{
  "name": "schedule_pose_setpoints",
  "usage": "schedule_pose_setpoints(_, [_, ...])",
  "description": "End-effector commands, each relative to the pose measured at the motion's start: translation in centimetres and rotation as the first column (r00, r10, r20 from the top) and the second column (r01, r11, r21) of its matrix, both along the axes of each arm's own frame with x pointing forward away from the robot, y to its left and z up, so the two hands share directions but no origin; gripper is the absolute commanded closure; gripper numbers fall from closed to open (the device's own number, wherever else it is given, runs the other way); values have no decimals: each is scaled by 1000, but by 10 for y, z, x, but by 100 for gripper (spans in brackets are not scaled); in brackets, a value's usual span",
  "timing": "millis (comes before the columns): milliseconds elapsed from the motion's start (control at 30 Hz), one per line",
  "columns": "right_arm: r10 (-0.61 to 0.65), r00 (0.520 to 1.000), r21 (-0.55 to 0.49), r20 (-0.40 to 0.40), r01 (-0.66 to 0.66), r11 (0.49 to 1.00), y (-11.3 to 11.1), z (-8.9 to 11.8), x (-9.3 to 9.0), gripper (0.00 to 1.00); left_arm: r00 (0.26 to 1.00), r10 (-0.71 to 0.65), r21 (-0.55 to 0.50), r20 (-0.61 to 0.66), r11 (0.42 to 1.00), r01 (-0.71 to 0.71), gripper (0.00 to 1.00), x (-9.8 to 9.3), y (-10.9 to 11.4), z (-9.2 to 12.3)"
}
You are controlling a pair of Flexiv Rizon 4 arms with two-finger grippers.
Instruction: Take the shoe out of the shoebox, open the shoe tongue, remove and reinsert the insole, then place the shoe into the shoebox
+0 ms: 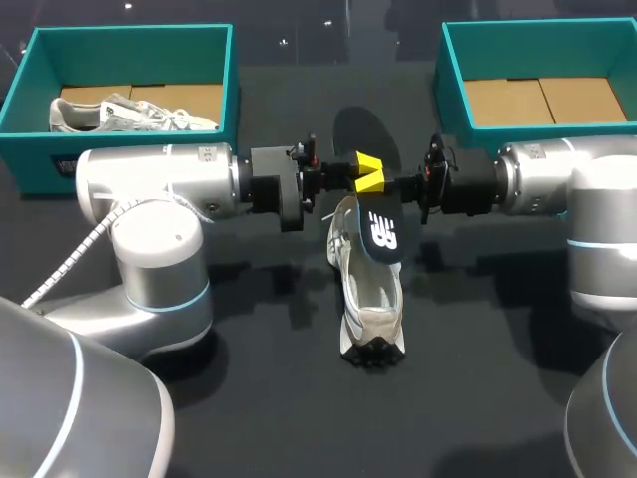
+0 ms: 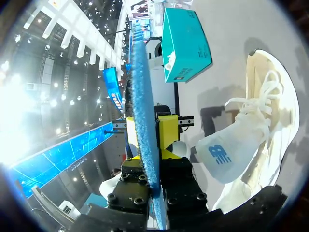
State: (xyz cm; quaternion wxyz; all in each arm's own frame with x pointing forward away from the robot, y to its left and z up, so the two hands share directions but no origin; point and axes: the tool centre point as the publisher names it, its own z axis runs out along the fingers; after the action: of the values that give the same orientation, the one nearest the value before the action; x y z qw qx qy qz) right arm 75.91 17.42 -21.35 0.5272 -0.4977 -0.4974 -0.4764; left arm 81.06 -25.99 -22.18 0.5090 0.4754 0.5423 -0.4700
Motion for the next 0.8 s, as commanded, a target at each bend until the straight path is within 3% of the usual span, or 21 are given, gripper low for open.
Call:
schedule_pose_setpoints(33, [-1,1000,-3,-1,1,1000,1,-1,-1,100,1000,2,1,3,1000,-2,100,0,-2,-1])
schedule_pose_setpoints(200, [2,1000,-2,-1,-2,1000,1,-2,-1,100,1000,6,2,5,1000,-6,100,0,0,-2])
schedule_pose_setpoints(233, [3,1000,-1,-1,-3,1000,1,-2,-1,86,1000,6,1,5,1000,-6,100,-1,1,-2])
schedule_pose_setpoints(267, [5,1000,1,-1,-5,1000,0,-2,-1,54,1000,7,0,5,1000,-7,100,-1,2,-1])
schedule_pose_setpoints(300, [4,1000,3,0,-4,1000,0,-3,-1,0,1000,8,-1,5,1000,-8,100,-2,3,-1])
schedule_pose_setpoints(800, [-26,980,-40,196,34,999,-57,1,-16,0,999,10,-10,-43,1000,-11,100,-31,37,18])
